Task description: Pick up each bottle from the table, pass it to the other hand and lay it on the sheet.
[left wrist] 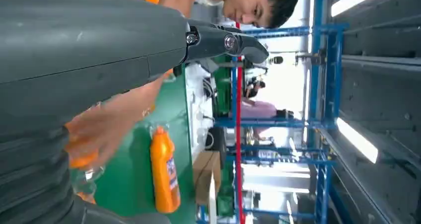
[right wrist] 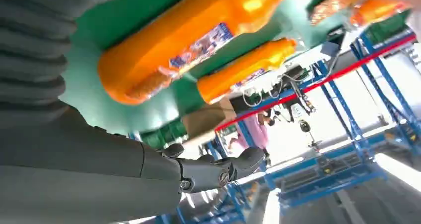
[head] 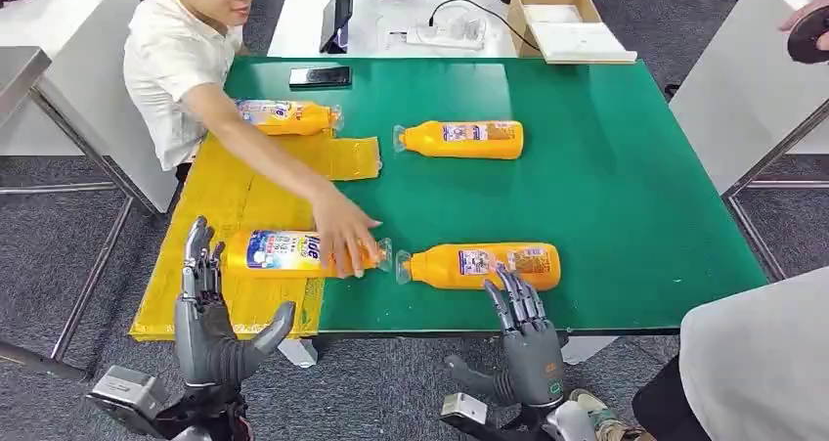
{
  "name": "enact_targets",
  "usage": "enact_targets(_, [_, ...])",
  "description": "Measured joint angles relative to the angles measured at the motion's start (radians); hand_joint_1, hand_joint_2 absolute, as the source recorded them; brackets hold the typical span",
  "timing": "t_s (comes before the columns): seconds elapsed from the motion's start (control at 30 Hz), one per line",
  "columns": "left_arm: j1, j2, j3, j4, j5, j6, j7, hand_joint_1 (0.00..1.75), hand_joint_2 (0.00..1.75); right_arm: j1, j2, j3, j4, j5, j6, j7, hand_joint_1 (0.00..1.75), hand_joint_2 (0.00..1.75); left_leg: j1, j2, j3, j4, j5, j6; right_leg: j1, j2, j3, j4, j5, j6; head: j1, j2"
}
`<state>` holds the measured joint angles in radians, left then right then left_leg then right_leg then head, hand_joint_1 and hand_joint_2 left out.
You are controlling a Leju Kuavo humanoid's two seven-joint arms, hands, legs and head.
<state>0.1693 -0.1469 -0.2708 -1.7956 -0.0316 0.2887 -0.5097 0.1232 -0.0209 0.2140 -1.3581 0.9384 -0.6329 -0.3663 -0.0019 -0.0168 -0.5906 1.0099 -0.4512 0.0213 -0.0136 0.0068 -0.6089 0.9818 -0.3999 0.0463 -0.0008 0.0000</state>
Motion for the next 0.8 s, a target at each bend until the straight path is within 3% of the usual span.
enact_targets(0.27, [-0.024,-0.005,-0.049,0.027,-0.045,0.057,0.056,0.00,1.75,-0.148,-0.049,-0.043,0.210,0.018,0.087,0.091,0.00,1.75,0.000,0.000,0.001,0.000,0.000,0.000,0.000,0.000,0.001,0.000,0.000,0.000,0.000,0.000])
enact_targets(0.5, [-0.049,-0.005,-0.081,0.068,-0.056,0.055,0.079,0.00,1.75,-0.253,-0.079,-0.084,0.419,0.061,0.083,0.126,0.00,1.75,-0.001,0.000,0.000,0.001,0.000,0.000,0.000,0.000,0.000,0.000,0.000,0.000,0.001,0.000])
enact_targets(0.8, [-0.060,-0.005,-0.091,0.090,-0.057,0.054,0.083,0.00,1.75,-0.315,-0.085,-0.091,0.505,0.082,0.075,0.135,0.00,1.75,-0.001,0.000,0.002,0.001,0.000,0.000,0.000,0.000,0.002,0.000,0.000,0.000,0.000,0.000])
